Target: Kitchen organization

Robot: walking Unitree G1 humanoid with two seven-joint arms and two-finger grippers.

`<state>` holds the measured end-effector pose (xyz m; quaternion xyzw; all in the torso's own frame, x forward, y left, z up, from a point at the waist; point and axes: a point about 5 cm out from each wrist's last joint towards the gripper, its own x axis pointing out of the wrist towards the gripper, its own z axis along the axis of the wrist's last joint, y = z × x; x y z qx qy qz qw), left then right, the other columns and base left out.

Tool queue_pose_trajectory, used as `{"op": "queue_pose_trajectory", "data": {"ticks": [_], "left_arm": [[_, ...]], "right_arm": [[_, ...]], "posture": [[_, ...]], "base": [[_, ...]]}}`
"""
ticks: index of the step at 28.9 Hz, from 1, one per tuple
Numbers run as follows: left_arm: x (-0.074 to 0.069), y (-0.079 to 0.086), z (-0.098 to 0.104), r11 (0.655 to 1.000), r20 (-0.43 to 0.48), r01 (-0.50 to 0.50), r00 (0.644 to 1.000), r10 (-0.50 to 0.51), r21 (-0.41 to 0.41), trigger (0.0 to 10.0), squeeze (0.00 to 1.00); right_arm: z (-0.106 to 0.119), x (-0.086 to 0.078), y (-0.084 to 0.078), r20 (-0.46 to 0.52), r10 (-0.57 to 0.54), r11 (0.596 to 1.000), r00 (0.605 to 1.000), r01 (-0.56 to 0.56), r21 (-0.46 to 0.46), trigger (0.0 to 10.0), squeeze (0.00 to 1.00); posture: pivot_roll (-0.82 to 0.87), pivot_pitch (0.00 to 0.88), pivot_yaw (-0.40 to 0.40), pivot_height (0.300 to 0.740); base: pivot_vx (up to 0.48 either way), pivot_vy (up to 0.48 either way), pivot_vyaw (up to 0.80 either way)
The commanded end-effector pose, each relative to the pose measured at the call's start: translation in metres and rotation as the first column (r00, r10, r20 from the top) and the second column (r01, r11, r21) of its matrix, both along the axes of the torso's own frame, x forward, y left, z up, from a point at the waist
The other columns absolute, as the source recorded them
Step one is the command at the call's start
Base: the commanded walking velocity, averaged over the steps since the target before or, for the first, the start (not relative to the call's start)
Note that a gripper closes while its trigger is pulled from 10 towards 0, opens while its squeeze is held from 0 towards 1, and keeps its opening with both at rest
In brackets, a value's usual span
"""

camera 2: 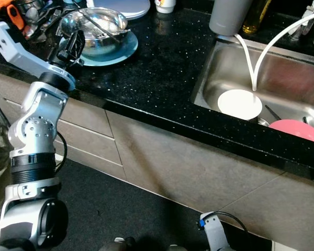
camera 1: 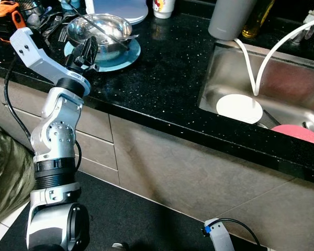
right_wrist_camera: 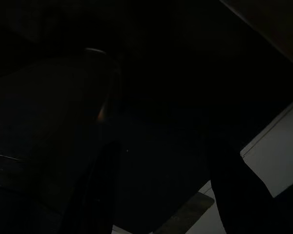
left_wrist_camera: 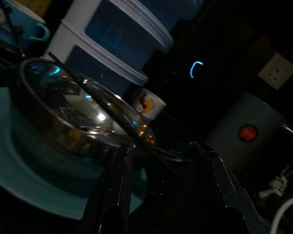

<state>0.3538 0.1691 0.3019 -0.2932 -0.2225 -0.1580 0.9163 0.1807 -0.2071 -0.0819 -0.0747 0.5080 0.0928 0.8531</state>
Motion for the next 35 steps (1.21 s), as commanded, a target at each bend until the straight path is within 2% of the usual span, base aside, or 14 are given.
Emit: {"op": "queue_pose_trajectory", "data": {"ticks": [1,8,10,13,14,17,26,35], "left_arm": [[-0.004,0.0,0.0,1.0,0.019,-0.012,1.0,0.012,0.002,10.0,0.0],[-0.005,-0.003,0.0,1.0,0.023,-0.007,1.0,0.007,0.012,10.0,0.0],[-0.005,-0.003,0.0,1.0,0.024,-0.007,1.0,0.006,0.012,10.0,0.0],[-0.005,-0.003,0.0,1.0,0.024,-0.006,1.0,0.006,0.014,10.0,0.0],[-0.005,-0.003,0.0,1.0,0.024,-0.006,1.0,0.006,0.014,10.0,0.0],[-0.005,-0.004,0.0,1.0,0.024,-0.003,1.0,0.003,0.013,10.0,0.0],[-0.005,-0.005,-0.001,1.0,0.02,0.004,1.0,-0.004,0.007,10.0,0.0],[-0.003,-0.014,-0.006,0.998,-0.03,0.058,0.998,-0.059,-0.025,10.0,0.0]], "right_arm": [[-0.004,-0.009,-0.002,-0.031,-0.022,1.0,0.999,0.022,-0.001,10.0,0.0],[-0.004,-0.009,-0.002,-0.021,-0.039,0.999,0.999,0.039,-0.006,10.0,0.0],[-0.004,-0.008,-0.003,0.004,-0.077,0.997,0.997,0.077,-0.005,10.0,0.0],[-0.003,-0.008,-0.004,0.071,-0.208,0.978,0.976,0.207,0.013,10.0,0.0],[-0.003,-0.008,-0.004,0.071,-0.208,0.978,0.976,0.207,0.013,10.0,0.0],[-0.002,-0.008,-0.006,0.12,-0.318,0.948,0.941,0.317,0.023,10.0,0.0],[-0.002,-0.008,-0.009,0.128,-0.305,0.95,0.944,0.31,-0.021,10.0,0.0],[-0.004,-0.01,-0.01,0.082,-0.257,0.96,0.963,0.264,-0.092,10.0,0.0]], "posture": [[0.06,0.16,-0.031,0.74],[0.06,0.158,-0.031,0.74],[0.06,0.158,-0.031,0.74],[0.06,0.16,-0.029,0.74],[0.06,0.16,-0.029,0.74],[0.06,0.16,-0.028,0.74],[0.06,0.16,-0.028,0.74],[0.06,0.157,-0.032,0.74]], "base": [[0.33,0.0,0.0],[0.355,0.0,0.0],[0.379,0.0,0.0],[0.381,0.0,0.0],[0.382,0.0,0.0],[0.387,0.0,0.0],[0.388,0.0,0.0],[0.0,0.0,0.0]]}}
